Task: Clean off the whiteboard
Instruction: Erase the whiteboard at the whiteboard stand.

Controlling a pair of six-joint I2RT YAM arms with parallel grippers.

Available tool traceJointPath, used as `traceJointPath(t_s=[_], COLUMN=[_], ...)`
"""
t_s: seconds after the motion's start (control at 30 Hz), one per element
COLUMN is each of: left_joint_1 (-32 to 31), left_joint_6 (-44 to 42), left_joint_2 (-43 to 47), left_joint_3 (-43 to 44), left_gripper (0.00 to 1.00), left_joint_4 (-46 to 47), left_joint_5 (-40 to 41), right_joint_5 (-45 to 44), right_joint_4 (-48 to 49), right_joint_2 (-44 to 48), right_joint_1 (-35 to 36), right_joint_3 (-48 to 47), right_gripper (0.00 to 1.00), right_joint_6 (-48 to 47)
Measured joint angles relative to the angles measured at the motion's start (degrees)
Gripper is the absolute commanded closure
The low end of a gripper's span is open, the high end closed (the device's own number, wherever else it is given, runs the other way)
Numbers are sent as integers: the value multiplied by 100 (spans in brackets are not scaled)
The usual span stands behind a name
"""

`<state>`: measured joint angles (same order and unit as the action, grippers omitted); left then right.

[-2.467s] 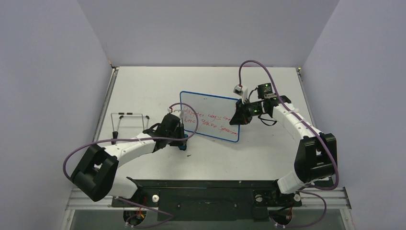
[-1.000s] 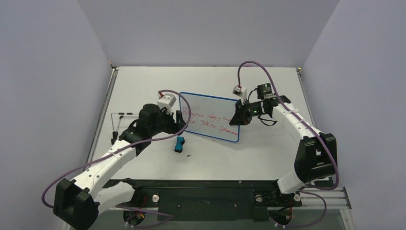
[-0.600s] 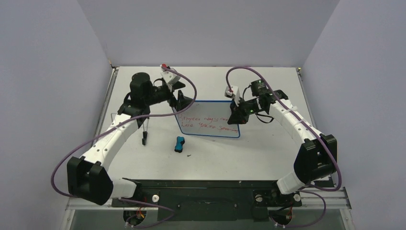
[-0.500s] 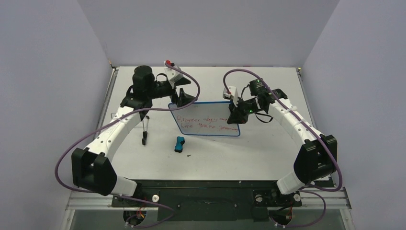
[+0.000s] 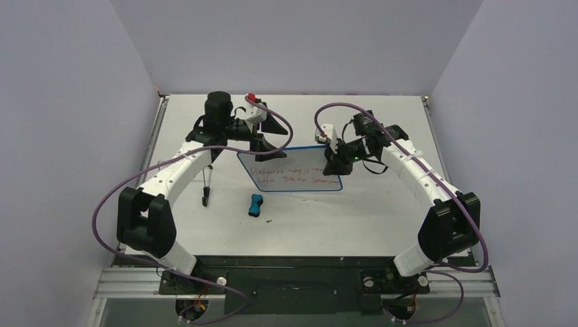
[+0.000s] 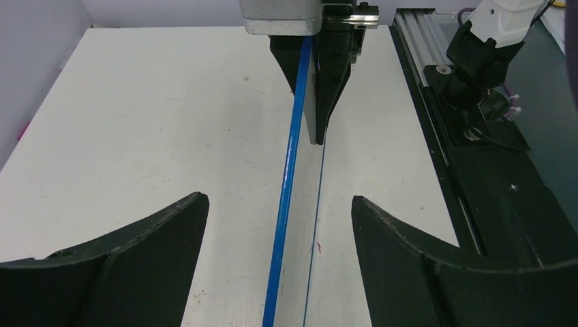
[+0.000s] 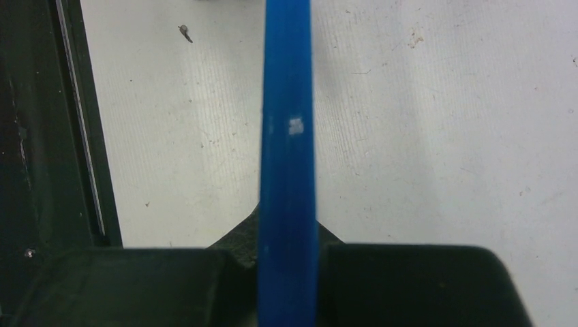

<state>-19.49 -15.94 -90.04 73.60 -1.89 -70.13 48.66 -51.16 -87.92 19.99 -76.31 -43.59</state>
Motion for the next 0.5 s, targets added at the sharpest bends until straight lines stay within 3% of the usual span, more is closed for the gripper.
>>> traceJointPath(t_s=[0.2,0.33,0.37,0.47,0.5], left_joint_1=[-188,-428,-483,-575,-595], left_joint_6=[-750,-1635,-1810,-2175,-2286], left_joint_2=[-273,-651,-734,-839,-857], left_joint_3=[74,511,636,938,1003], left_gripper=[33,46,54,98,100], left_joint_4=[-649,-1720,-1969,-2533,-2651], left_joint_5=[149,608,680,798,839], right_joint_5=[-2,-2,0,2,0], right_joint_4=[-15,-17,-37,-44,-44], right_joint_2=[0,0,0,0,0], right_joint_1=[0,0,0,-24,-22], right_joint_3=[-9,-9,-9,-11,-15], right_gripper=[100,100,100,100,100], right_joint_6=[-33,-33,0,50,39])
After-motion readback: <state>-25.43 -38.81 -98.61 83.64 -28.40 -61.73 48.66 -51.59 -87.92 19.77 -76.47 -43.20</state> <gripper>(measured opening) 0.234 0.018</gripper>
